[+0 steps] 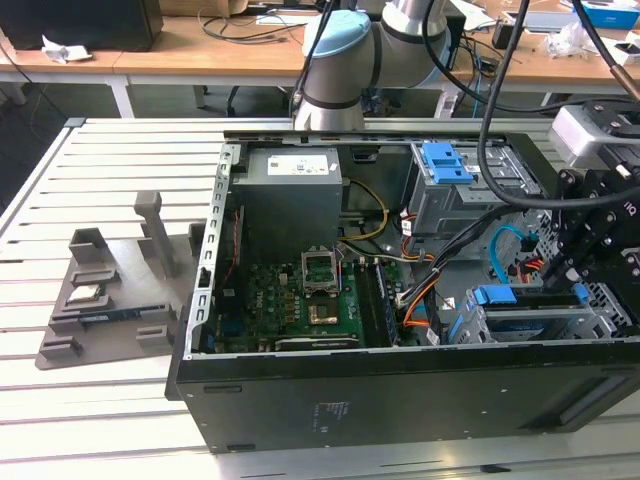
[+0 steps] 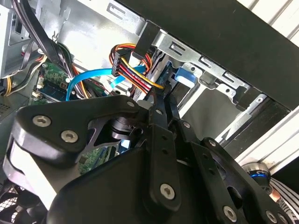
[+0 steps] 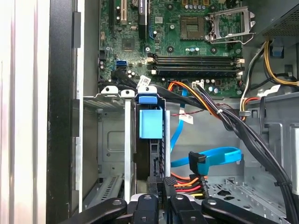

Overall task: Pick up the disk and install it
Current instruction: 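Insert the first disk wire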

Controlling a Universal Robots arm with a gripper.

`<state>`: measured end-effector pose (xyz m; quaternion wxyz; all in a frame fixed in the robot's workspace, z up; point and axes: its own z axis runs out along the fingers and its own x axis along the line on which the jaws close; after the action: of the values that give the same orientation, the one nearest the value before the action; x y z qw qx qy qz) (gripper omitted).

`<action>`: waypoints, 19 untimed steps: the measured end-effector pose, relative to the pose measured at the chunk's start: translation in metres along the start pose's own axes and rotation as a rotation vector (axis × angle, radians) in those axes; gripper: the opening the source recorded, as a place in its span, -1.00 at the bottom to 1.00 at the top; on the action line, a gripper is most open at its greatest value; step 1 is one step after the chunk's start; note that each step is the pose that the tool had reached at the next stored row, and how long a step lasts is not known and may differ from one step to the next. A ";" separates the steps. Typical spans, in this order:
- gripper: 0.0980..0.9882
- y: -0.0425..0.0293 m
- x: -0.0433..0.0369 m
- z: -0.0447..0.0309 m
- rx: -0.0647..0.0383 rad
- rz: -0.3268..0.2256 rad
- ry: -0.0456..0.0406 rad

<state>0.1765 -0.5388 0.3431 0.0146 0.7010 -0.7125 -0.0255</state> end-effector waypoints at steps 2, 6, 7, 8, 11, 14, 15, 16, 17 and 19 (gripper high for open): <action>-0.84 0.0003 0.0000 0.0009 0.000 0.000 -0.0002; -0.84 0.0018 0.0000 0.0028 0.000 0.000 -0.0005; -0.84 0.0019 0.0001 0.0032 0.000 0.000 -0.0005; -0.84 0.0020 0.0001 0.0039 0.000 0.000 -0.0005; -0.84 0.0020 0.0002 0.0049 0.000 0.000 -0.0003; -0.84 0.0020 0.0002 0.0052 0.000 0.000 -0.0005; -0.84 0.0020 0.0001 0.0052 0.000 0.000 -0.0005; -0.84 0.0020 0.0001 0.0052 0.000 0.000 -0.0005; -0.84 0.0020 0.0001 0.0053 0.000 0.000 -0.0007; -0.82 0.0020 0.0001 0.0055 0.000 0.000 -0.0009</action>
<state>0.1742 -0.5389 0.3377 0.0143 0.7010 -0.7125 -0.0259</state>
